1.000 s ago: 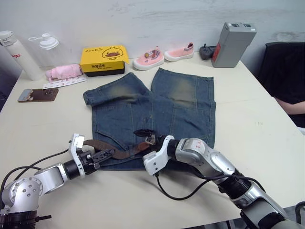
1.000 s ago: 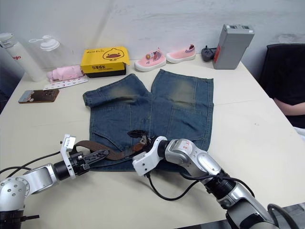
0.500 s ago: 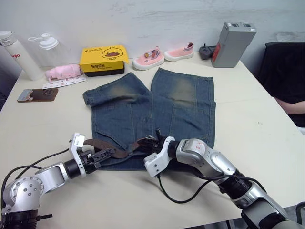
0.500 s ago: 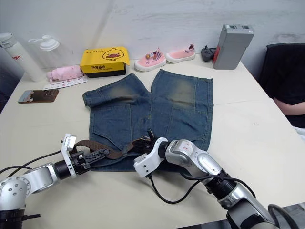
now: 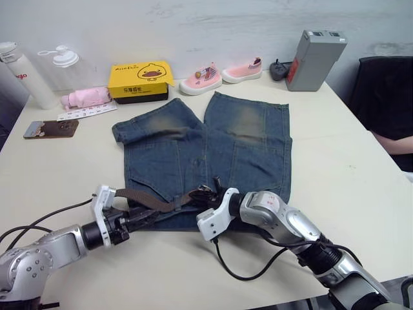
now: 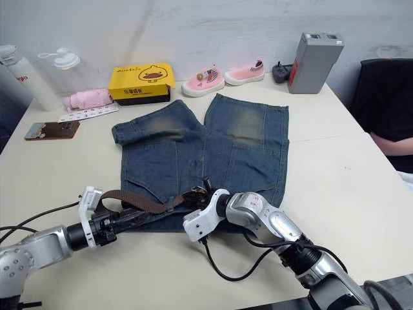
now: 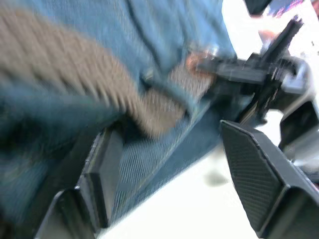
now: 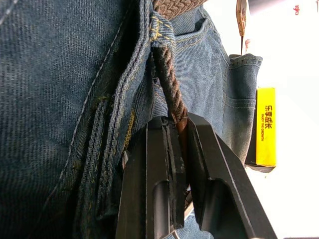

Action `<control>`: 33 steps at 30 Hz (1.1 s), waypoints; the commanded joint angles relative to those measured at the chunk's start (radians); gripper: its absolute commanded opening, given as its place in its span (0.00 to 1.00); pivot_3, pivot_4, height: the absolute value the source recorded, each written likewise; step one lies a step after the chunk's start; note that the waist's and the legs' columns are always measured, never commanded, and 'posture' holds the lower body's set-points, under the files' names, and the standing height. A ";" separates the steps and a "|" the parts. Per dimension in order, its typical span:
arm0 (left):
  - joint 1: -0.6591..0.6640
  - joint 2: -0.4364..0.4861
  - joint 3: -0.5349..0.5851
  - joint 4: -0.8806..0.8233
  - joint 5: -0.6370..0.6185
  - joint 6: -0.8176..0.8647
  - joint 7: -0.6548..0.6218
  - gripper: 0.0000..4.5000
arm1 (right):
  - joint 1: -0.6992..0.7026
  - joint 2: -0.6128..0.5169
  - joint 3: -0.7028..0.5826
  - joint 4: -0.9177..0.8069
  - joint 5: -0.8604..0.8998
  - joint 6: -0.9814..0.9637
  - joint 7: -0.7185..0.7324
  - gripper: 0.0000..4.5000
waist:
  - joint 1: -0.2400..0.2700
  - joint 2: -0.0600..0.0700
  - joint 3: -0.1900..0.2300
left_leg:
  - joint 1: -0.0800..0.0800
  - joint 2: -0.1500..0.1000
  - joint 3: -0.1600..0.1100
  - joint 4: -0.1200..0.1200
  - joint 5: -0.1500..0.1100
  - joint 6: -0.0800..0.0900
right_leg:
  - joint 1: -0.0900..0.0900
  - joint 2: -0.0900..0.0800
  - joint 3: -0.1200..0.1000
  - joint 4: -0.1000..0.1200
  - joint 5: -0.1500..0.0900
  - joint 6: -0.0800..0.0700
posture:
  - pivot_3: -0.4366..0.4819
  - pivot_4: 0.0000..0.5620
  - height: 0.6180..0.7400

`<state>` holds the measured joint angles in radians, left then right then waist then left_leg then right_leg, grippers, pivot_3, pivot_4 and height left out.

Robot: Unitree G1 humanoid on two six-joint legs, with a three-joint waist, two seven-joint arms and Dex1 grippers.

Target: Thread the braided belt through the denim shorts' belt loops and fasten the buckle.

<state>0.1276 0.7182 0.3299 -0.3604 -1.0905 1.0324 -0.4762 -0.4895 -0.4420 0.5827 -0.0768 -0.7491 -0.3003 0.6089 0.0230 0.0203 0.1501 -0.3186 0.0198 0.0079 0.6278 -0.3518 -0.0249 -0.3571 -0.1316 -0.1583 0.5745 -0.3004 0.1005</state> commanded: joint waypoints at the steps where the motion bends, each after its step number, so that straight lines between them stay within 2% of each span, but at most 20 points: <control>1: 0.029 0.003 -0.051 -0.067 0.093 -0.051 -0.007 0.72 | 0.014 -0.006 -0.032 -0.036 0.009 0.014 -0.001 0.00 | 0.001 -0.001 -0.001 | 0.000 0.000 0.000 0.000 0.000 0.000 | 0.000 0.000 0.000 0.000 0.000 0.000 | 0.48 0.27 0.72; 2: 0.034 0.002 -0.070 -0.071 0.126 -0.066 -0.006 0.60 | 0.016 -0.008 -0.033 -0.038 0.009 0.015 -0.001 0.00 | 0.001 -0.001 -0.001 | 0.000 0.000 0.000 0.000 0.000 0.000 | 0.000 0.000 0.000 0.000 0.000 0.000 | 0.48 0.27 0.72; 3: 0.029 -0.006 -0.101 -0.068 0.170 -0.081 0.014 0.55 | 0.019 -0.010 -0.036 -0.041 0.010 0.018 -0.001 0.00 | 0.001 -0.001 -0.001 | 0.000 0.000 0.000 0.000 0.000 0.000 | 0.000 0.000 0.000 0.000 0.000 0.000 | 0.48 0.27 0.72; 8: 0.032 -0.011 -0.230 -0.057 0.347 -0.156 0.029 0.06 | 0.019 -0.020 -0.060 -0.066 0.018 0.037 -0.001 0.00 | 0.004 0.002 -0.002 | 0.000 -0.001 0.001 0.000 0.000 0.000 | 0.001 -0.002 0.000 0.000 0.000 0.000 | 0.48 0.27 0.72; 11: 0.045 -0.008 -0.269 -0.062 0.401 -0.189 0.002 0.06 | 0.014 -0.001 -0.077 -0.078 0.037 0.062 0.000 0.00 | 0.005 0.005 -0.004 | 0.000 -0.002 0.001 0.001 0.000 0.000 | 0.002 -0.003 -0.001 0.000 0.000 0.000 | 0.48 0.27 0.72; 17: 0.042 -0.034 -0.248 -0.058 0.412 -0.186 -0.008 0.06 | 0.039 0.127 -0.055 -0.070 0.129 0.194 0.056 0.00 | 0.004 0.007 -0.005 | 0.000 -0.002 0.000 0.000 0.000 0.001 | 0.001 -0.003 -0.001 0.001 0.000 0.000 | 0.48 0.27 0.72; 25: 0.049 -0.048 -0.244 -0.061 0.432 -0.181 -0.014 0.06 | -0.020 0.239 -0.034 -0.028 0.147 0.277 0.063 0.00 | 0.001 0.007 -0.005 | 0.000 -0.002 -0.003 0.001 0.000 0.002 | 0.001 -0.003 0.000 0.002 0.000 0.000 | 0.48 0.27 0.72; 30: 0.052 -0.054 -0.248 -0.064 0.444 -0.185 -0.021 0.06 | -0.063 0.267 -0.068 -0.033 0.153 0.310 0.041 0.00 | 0.001 0.008 -0.005 | 0.000 -0.002 -0.003 0.001 0.000 0.002 | 0.001 -0.003 0.000 0.002 0.000 0.000 | 0.48 0.27 0.72; 33: 0.052 -0.056 -0.251 -0.057 0.454 -0.191 -0.027 0.06 | -0.118 0.226 -0.091 -0.059 0.126 0.279 0.028 0.00 | 0.001 0.008 -0.005 | 0.000 -0.002 -0.003 0.001 0.000 0.002 | 0.001 -0.003 0.000 0.002 0.000 0.000 | 0.48 0.27 0.72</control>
<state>0.1470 0.6690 0.1387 -0.4426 -0.6706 0.8156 -0.4962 -0.5444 -0.2046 0.5447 -0.0696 -0.6188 0.0045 0.6809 0.0240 0.0286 0.1450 -0.3185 0.0175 0.0052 0.6286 -0.3516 -0.0228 -0.3567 -0.1344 -0.1586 0.5765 -0.3002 0.1009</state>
